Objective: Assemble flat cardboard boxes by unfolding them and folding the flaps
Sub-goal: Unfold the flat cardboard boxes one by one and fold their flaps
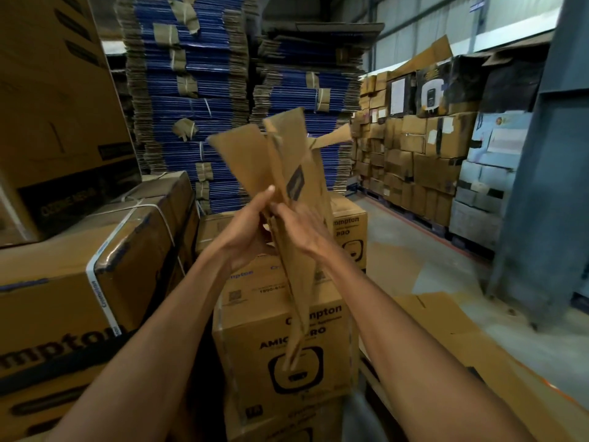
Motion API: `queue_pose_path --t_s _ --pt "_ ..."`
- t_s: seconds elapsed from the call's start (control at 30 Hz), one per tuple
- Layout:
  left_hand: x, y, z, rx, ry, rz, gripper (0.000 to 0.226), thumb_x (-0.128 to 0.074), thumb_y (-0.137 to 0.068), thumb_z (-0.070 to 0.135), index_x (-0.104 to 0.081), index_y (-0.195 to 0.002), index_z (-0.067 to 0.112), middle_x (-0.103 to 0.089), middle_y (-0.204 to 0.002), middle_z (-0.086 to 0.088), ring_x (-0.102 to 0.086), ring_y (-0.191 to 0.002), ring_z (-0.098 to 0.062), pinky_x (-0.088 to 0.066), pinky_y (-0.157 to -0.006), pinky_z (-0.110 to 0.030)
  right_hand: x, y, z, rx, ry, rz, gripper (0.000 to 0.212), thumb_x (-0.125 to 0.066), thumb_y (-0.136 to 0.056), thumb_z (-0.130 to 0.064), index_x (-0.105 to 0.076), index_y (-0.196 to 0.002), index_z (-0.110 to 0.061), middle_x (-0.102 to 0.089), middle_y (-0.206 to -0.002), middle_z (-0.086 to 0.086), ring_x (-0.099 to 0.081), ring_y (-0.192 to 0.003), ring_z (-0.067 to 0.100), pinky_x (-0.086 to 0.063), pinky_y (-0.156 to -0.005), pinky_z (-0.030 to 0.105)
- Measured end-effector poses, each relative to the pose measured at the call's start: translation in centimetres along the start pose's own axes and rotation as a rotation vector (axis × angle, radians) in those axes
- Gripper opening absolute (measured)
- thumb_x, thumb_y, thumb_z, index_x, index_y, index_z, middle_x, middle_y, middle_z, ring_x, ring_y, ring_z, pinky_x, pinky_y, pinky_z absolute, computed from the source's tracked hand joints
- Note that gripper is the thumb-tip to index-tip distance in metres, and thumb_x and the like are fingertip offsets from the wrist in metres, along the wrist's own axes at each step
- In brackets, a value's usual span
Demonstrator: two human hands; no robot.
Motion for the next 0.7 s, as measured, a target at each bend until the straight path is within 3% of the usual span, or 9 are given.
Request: queue_pose_path --t_s 0.07,0.13,0.2,0.27,0.4,0.5,0.57,0.63,0.7 --pt "-0.6 -0.1 -1.2 -0.005 0.066 0.019 0.08 -0.059 -0.083 0.071 -0.056 -0.142 0.018 -0.069 -0.129 -0.01 -0.066 -0.119 -0.028 -0.058 -0.089 -0.057 -1.3 0.0 -0.1 0.036 0.074 -0.12 0.034 -0.041 -0.105 -0.037 -0.062 -0.125 -0.02 -0.067 -0.119 0.004 -0.06 -0.101 0.021 -0.043 -0.078 0.035" --pt "-0.1 -0.2 -2.8 0.002 0.167 0.153 0.081 -0.074 -0.076 0.063 -0.06 -0.138 0.011 -0.071 -0.125 -0.014 -0.068 -0.116 -0.03 -0.061 -0.084 -0.049 -2.7 0.5 1.1 -0.003 0.112 -0.196 0.035 -0.044 -0.101 -0.035 -0.066 -0.119 -0.014 -0.069 -0.116 0.008 -0.063 -0.099 0.025 -0.05 -0.083 0.041" --pt "0.3 -0.3 -5.0 0.026 0.339 0.257 0.066 -0.077 -0.083 0.044 -0.064 -0.131 0.001 -0.068 -0.128 -0.021 -0.067 -0.117 -0.035 -0.059 -0.091 -0.05 -3.5 1.0 2.0 0.01 0.206 -0.244 0.032 -0.049 -0.092 -0.032 -0.068 -0.098 -0.007 -0.069 -0.098 0.013 -0.063 -0.088 0.029 -0.052 -0.079 0.049" --pt "0.5 -0.2 -7.6 0.073 0.474 0.364 0.04 -0.065 -0.096 0.029 -0.068 -0.121 -0.002 -0.07 -0.123 -0.023 -0.068 -0.112 -0.036 -0.057 -0.096 -0.049 -3.6 1.7 3.0 0.038 0.263 -0.257 0.022 -0.054 -0.093 -0.026 -0.071 -0.091 -0.011 -0.07 -0.091 0.01 -0.063 -0.082 0.025 -0.05 -0.072 0.04" --pt "-0.9 0.2 -10.4 0.126 0.537 0.466 0.021 -0.044 -0.103 0.005 -0.063 -0.093 0.002 -0.066 -0.083 -0.013 -0.067 -0.069 -0.019 -0.057 -0.05 -0.029 0.9 5.6 4.0 0.199 0.21 0.195 0.02 -0.055 -0.094 -0.013 -0.075 -0.096 -0.012 -0.071 -0.095 0.001 -0.06 -0.086 0.012 -0.05 -0.076 0.026" --pt "-2.5 -0.1 -10.7 0.137 0.518 0.518 0.02 -0.042 -0.103 0.003 -0.062 -0.099 0.0 -0.069 -0.089 -0.017 -0.07 -0.078 -0.024 -0.058 -0.049 -0.034 1.9 10.6 7.2 0.215 0.173 0.377 0.02 -0.052 -0.09 -0.023 -0.059 -0.072 -0.021 -0.058 -0.069 -0.007 -0.053 -0.063 0.013 -0.048 -0.06 0.032" --pt "-3.5 -0.6 -10.7 0.127 0.528 0.507 0.025 -0.042 -0.103 0.004 -0.059 -0.12 -0.003 -0.07 -0.111 -0.023 -0.069 -0.104 -0.034 -0.063 -0.061 -0.047 2.1 12.1 13.1 -0.128 -0.08 0.345 0.023 -0.057 -0.093 -0.038 -0.064 -0.076 -0.023 -0.067 -0.071 -0.003 -0.065 -0.062 0.019 -0.059 -0.063 0.043" --pt "-4.3 -0.9 -11.0 0.11 0.55 0.491 0.03 -0.043 -0.103 0.005 -0.054 -0.13 -0.002 -0.067 -0.122 -0.024 -0.065 -0.115 -0.038 -0.062 -0.074 -0.055 1.5 13.6 19.3 -0.535 -0.755 0.325 0.027 -0.065 -0.093 -0.046 -0.064 -0.106 -0.023 -0.07 -0.104 0.01 -0.072 -0.09 0.032 -0.06 -0.086 0.052" --pt "-4.6 -1.1 -11.6 0.1 0.58 0.459 0.031 -0.044 -0.103 0.004 -0.05 -0.134 0.0 -0.064 -0.128 -0.023 -0.062 -0.119 -0.039 -0.057 -0.086 -0.061 3.4 14.3 21.8 -0.574 -1.306 0.444 0.047 -0.066 -0.093 -0.047 -0.05 -0.13 -0.024 -0.055 -0.127 0.019 -0.062 -0.112 0.043 -0.051 -0.1 0.058"
Point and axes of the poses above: each hand's wrist, its own y-axis away from the middle knuckle, its own x-axis out of the back of the hand, z = x × y, the point moved 10 cm from there along -y, towards the middle knuckle
